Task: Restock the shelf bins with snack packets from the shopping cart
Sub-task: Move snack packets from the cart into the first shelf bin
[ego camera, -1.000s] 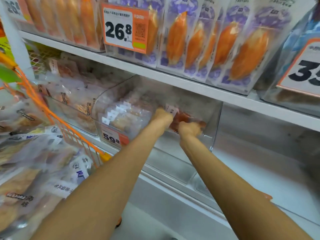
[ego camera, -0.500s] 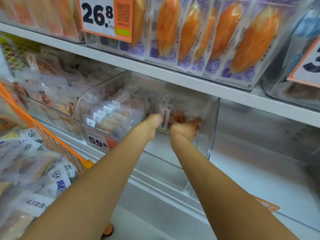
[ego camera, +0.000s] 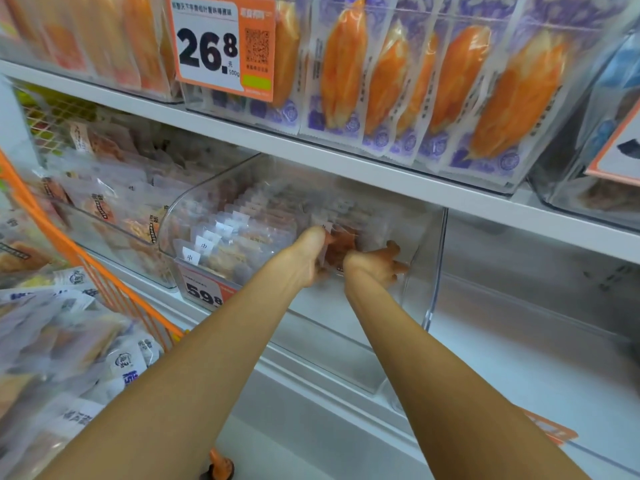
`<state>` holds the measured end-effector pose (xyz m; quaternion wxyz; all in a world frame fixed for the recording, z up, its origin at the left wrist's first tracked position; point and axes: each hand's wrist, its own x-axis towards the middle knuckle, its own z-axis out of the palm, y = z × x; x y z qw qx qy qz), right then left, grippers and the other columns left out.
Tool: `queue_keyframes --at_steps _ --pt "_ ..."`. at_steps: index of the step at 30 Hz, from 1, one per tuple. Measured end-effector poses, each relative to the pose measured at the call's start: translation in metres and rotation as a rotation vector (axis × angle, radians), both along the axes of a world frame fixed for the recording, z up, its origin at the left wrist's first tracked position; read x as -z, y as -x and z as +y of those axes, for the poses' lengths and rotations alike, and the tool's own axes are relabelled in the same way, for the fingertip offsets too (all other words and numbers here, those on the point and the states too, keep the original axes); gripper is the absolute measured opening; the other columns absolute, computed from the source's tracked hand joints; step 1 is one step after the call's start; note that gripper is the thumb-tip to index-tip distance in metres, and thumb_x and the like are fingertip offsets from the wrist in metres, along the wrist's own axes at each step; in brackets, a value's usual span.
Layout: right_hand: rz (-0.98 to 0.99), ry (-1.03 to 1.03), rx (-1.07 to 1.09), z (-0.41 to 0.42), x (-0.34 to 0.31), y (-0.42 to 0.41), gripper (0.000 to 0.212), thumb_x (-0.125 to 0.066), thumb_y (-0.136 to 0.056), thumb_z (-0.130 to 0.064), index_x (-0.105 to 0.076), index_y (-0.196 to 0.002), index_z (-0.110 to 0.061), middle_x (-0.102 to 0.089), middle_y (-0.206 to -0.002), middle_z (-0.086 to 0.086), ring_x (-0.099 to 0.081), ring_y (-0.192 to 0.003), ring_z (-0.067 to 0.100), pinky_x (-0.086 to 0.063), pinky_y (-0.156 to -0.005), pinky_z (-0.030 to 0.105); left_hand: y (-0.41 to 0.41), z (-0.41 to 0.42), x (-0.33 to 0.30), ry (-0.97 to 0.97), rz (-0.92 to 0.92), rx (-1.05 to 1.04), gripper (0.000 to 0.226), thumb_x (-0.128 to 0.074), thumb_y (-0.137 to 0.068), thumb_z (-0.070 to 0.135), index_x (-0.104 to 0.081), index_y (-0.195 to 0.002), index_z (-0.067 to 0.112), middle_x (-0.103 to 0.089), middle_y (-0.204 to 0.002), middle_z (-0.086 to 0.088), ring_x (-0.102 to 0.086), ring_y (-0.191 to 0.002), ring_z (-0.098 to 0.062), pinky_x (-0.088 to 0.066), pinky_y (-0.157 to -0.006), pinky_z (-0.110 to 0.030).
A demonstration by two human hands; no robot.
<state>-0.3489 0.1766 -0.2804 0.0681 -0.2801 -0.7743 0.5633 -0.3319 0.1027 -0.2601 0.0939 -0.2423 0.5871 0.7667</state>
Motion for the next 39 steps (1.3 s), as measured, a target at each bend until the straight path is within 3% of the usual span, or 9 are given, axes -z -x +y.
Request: queue_keyframes --at_steps 8,13,16,19,22,26,31,34,39 --pt "0.052 0.089 0.015 -0.006 0.008 0.007 0.058 -0.06 -0.083 -0.002 -0.035 -0.134 -0.015 -0.039 -0.131 0.017 -0.056 -0.104 0.036 -0.046 -0.079 0.036 0.009 -0.005 0.006 -0.021 -0.054 -0.071 0.023 -0.035 -0.091 0.011 -0.049 -0.073 0.008 -0.052 -0.073 -0.01 -0.049 -0.061 -0.023 -0.043 -0.059 -0.028" --pt "0.038 0.037 -0.044 -0.006 0.008 0.003 0.066 -0.063 -0.082 -0.001 -0.03 -0.138 -0.012 -0.034 -0.135 0.019 -0.054 -0.109 0.039 -0.047 -0.086 0.039 0.009 -0.002 0.005 0.0 -0.068 -0.063 0.027 -0.034 -0.09 0.01 -0.047 -0.067 0.009 -0.05 -0.073 -0.011 -0.049 -0.066 -0.025 -0.047 -0.076 -0.03" --pt "0.001 -0.022 -0.102 -0.002 0.004 -0.005 0.068 -0.063 -0.083 -0.004 -0.027 -0.14 -0.007 -0.029 -0.138 0.02 -0.054 -0.11 0.041 -0.047 -0.086 0.039 -0.002 -0.003 0.002 -0.042 -0.053 -0.033 0.022 -0.035 -0.09 0.004 -0.049 -0.075 0.009 -0.051 -0.077 -0.011 -0.051 -0.066 -0.024 -0.049 -0.069 -0.032" --pt "-0.004 -0.043 -0.11 0.004 -0.001 -0.012 0.068 -0.062 -0.084 -0.004 -0.025 -0.141 -0.002 -0.026 -0.14 0.022 -0.053 -0.111 0.041 -0.047 -0.085 0.039 -0.01 -0.004 0.002 -0.042 -0.044 -0.005 0.016 -0.037 -0.092 0.004 -0.052 -0.091 0.011 -0.055 -0.094 -0.012 -0.054 -0.073 -0.022 -0.049 -0.085 -0.036" --pt "0.004 -0.073 -0.115 0.009 -0.008 -0.023 0.068 -0.062 -0.084 -0.005 -0.024 -0.14 0.001 -0.025 -0.14 0.023 -0.05 -0.114 0.041 -0.046 -0.087 0.04 -0.018 -0.005 -0.003 -0.037 -0.048 0.012 0.017 -0.038 -0.094 0.006 -0.05 -0.106 0.009 -0.053 -0.1 -0.013 -0.053 -0.074 -0.02 -0.046 -0.08 -0.032" --pt "0.123 -0.076 -0.107 0.013 -0.021 -0.043 0.053 -0.062 -0.084 -0.004 -0.038 -0.131 -0.001 -0.037 -0.134 0.019 -0.049 -0.114 0.037 -0.042 -0.08 0.035 -0.046 -0.004 -0.024 -0.003 -0.011 0.036 0.012 -0.039 -0.095 0.007 -0.05 -0.092 0.011 -0.049 -0.094 -0.007 -0.051 -0.081 -0.02 -0.046 -0.07 -0.028" --pt "0.227 0.124 -0.4 0.011 -0.033 -0.07 0.012 -0.063 -0.083 0.0 -0.062 -0.086 -0.012 -0.061 -0.075 0.003 -0.059 -0.073 0.019 -0.05 -0.069 0.021 -0.107 -0.016 -0.049 0.067 0.108 -0.037 0.015 -0.041 -0.099 0.01 -0.055 -0.097 0.015 -0.052 -0.111 -0.002 -0.056 -0.096 -0.017 -0.046 -0.084 -0.031" --pt "0.251 0.213 -0.622 0.002 -0.045 -0.098 0.012 -0.057 -0.086 0.005 -0.065 -0.087 -0.005 -0.058 -0.068 0.006 -0.052 -0.053 0.006 -0.042 -0.049 0.008 -0.158 -0.037 -0.054 0.126 0.204 -0.141 0.025 -0.046 -0.098 0.01 -0.053 -0.122 0.011 -0.06 -0.103 0.001 -0.059 -0.087 -0.015 -0.045 -0.071 -0.021" --pt "0.253 0.168 -0.919 -0.036 -0.051 -0.143 0.013 -0.059 -0.088 0.002 -0.065 -0.083 -0.008 -0.06 -0.07 0.005 -0.054 -0.061 0.01 -0.044 -0.06 0.016 -0.238 -0.085 -0.044 0.283 0.275 -0.397 0.014 -0.053 -0.094 0.006 -0.062 -0.102 0.013 -0.064 -0.089 -0.001 -0.061 -0.074 -0.009 -0.044 -0.057 -0.011"
